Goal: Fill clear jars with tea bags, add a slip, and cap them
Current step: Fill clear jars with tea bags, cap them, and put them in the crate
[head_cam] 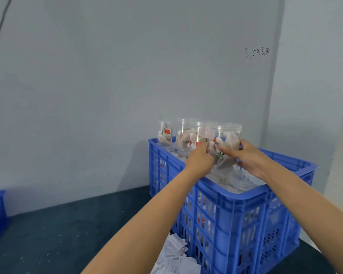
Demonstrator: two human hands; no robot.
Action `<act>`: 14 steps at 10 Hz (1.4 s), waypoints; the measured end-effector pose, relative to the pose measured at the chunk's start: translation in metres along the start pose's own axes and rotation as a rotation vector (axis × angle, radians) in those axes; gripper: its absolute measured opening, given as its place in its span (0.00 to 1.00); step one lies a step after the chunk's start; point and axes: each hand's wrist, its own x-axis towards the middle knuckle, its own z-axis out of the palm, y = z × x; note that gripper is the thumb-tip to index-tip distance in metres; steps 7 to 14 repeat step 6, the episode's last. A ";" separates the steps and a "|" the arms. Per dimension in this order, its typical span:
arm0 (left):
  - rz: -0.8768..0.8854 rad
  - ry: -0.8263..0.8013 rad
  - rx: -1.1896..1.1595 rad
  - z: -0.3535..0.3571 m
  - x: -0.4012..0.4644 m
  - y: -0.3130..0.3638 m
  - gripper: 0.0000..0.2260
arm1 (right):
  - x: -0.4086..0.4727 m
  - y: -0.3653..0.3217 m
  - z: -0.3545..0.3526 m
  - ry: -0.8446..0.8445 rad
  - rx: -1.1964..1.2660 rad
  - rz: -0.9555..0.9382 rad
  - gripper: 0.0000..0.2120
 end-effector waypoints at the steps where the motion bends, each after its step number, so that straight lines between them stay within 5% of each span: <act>1: 0.008 -0.049 0.167 0.000 -0.001 -0.002 0.20 | -0.001 0.000 0.001 -0.018 -0.035 0.022 0.41; 3: 0.046 -0.021 0.213 -0.014 -0.013 -0.007 0.17 | -0.010 -0.005 0.006 0.108 -0.109 0.045 0.49; 5: 0.104 0.125 -0.061 -0.065 -0.062 0.012 0.09 | -0.062 -0.042 0.019 0.442 0.049 -0.457 0.14; 6: 0.172 0.243 -0.182 -0.103 -0.111 0.021 0.09 | -0.105 -0.057 0.027 0.296 0.218 -0.670 0.09; 14: 0.172 0.243 -0.182 -0.103 -0.111 0.021 0.09 | -0.105 -0.057 0.027 0.296 0.218 -0.670 0.09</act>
